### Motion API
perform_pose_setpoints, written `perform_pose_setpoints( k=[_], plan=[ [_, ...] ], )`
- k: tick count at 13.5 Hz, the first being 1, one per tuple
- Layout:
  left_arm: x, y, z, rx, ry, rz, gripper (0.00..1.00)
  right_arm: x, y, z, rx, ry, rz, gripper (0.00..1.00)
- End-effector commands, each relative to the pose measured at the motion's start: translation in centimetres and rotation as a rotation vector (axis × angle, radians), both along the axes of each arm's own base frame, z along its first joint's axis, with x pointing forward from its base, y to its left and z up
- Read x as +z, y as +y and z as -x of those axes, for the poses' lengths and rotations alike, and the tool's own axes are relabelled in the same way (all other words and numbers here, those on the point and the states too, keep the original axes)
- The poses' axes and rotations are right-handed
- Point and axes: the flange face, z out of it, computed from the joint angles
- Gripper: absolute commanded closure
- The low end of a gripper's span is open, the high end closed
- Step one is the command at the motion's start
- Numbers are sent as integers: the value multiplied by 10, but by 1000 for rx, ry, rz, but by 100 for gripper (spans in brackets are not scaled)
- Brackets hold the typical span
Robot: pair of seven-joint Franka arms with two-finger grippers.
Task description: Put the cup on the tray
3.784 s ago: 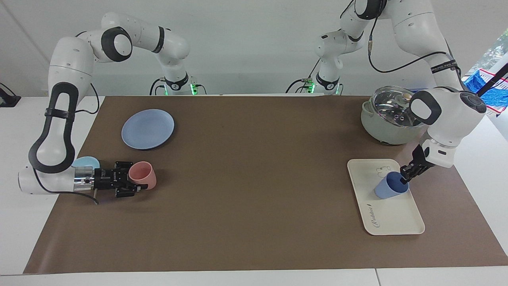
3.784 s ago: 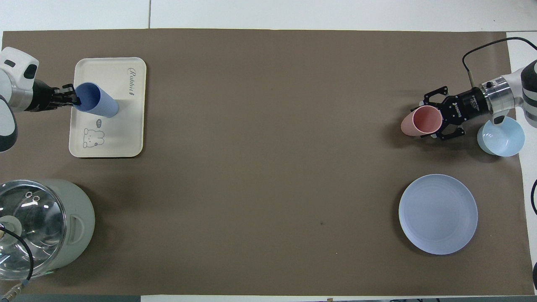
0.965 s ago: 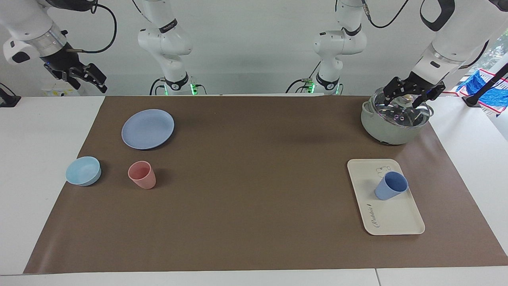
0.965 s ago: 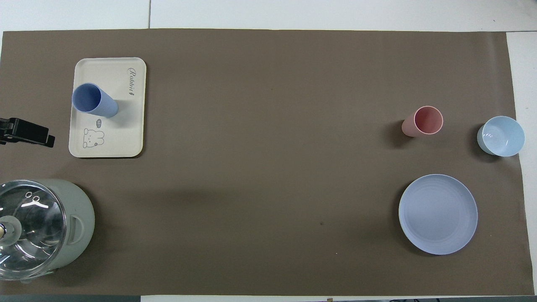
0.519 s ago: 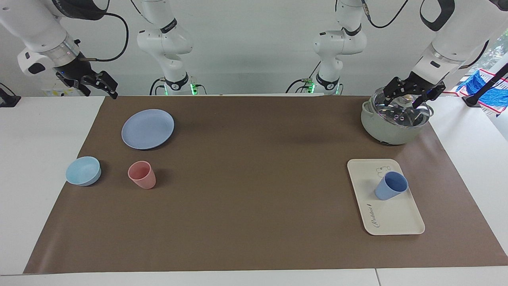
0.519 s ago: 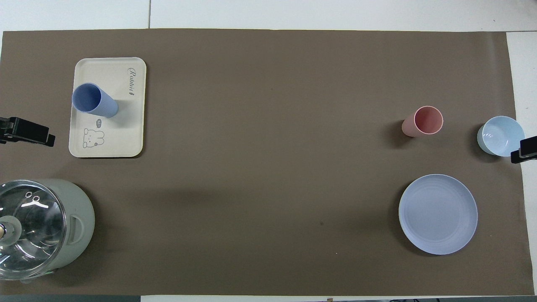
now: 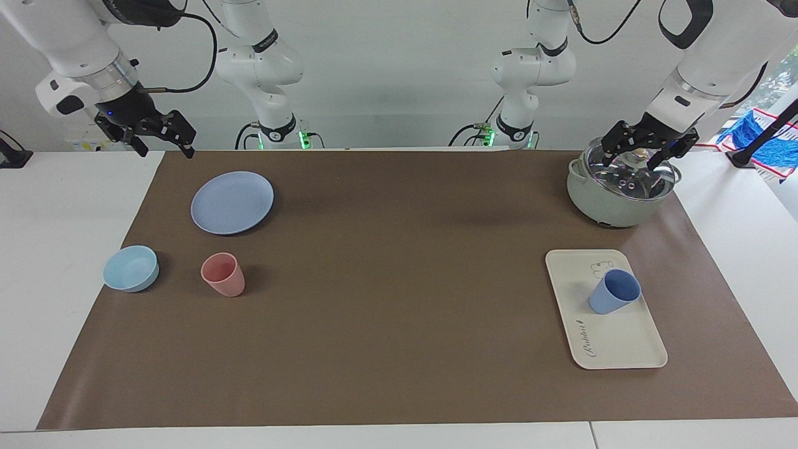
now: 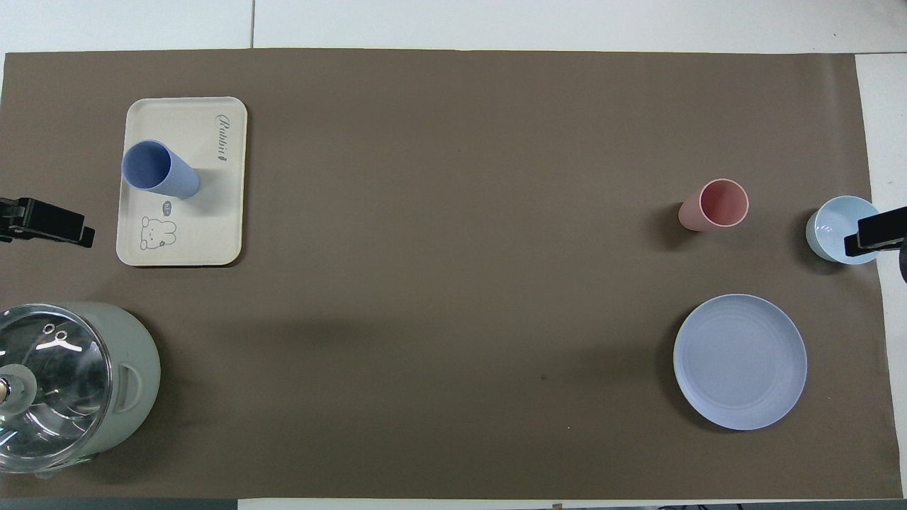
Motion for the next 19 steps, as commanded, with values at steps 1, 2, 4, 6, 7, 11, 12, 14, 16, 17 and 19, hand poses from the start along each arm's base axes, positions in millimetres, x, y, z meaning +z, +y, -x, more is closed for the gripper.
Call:
perform_pose_setpoints(
  k=[1,2,4,6,7,11,12,14,16,17,19],
  plan=[
    [6,0,0,-2,-54,-1,0,13,5,-3,35,-66,21,0],
    [5,-3,1,-5,-51,-1,0,17,6,-8,35,-98,27,0],
    [4,-3,1,-5,-48,-1,0,13,5,-8,7,-83,24,0],
    [2,-4,1,-5,-48,-1,0,10,5,-7,-1,-61,22,0],
    [3,-3,1,3,-51,-1,0,6,1,-8,-8,-49,21,0],
    [4,-3,0,3,-58,-1,0,1,0,-6,-11,-33,20,0],
    [4,-4,0,2,-60,-1,0,1,0,-7,-9,-33,20,0],
    [5,-3,-4,5,-92,0,0,1,0,-6,-11,-32,20,0],
    [5,-4,-7,4,-119,1,0,-10,-3,-8,-17,-13,18,0],
    [5,-5,-7,4,-119,1,0,-11,-3,-7,-16,-7,17,0],
    [5,-6,-6,2,-112,1,0,-11,-5,-8,-20,-9,17,0]
  ],
)
